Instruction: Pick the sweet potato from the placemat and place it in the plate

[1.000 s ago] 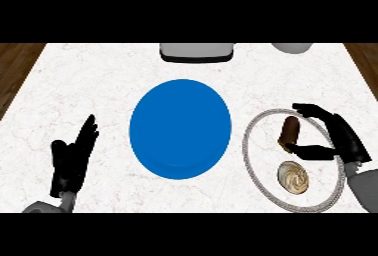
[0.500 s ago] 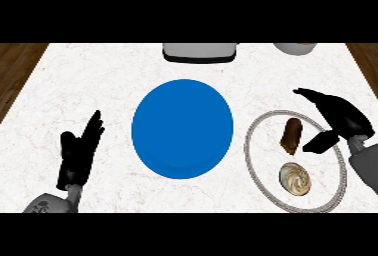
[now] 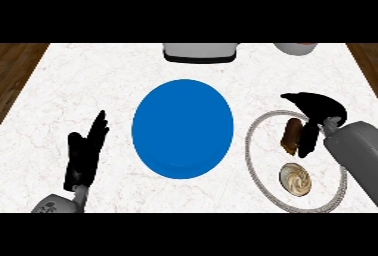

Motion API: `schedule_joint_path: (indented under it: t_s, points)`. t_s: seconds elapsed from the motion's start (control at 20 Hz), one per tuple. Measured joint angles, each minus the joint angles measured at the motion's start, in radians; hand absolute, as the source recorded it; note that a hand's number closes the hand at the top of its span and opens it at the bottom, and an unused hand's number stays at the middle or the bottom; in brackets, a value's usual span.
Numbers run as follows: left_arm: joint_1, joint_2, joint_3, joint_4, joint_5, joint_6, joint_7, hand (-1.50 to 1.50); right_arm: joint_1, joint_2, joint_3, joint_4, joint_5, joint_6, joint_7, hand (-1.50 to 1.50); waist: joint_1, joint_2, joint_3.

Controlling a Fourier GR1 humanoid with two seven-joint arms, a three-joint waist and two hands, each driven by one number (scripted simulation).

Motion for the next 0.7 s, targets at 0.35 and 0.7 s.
schedule_joint_path:
  t_s: [0.35,0.7]
  points:
    - [0.018,-0.012,0.042,0.004,-0.023,-0.043,-0.002,0.00,-0.044,0.084,-0.039,0.135,0.072,0.085,0.010,-1.50,-0.004,0.000,0.001]
    - [0.046,-0.020,0.093,-0.028,-0.058,-0.082,0.018,0.00,-0.039,0.110,-0.098,0.197,0.163,0.131,-0.059,-1.50,-0.007,0.000,0.001]
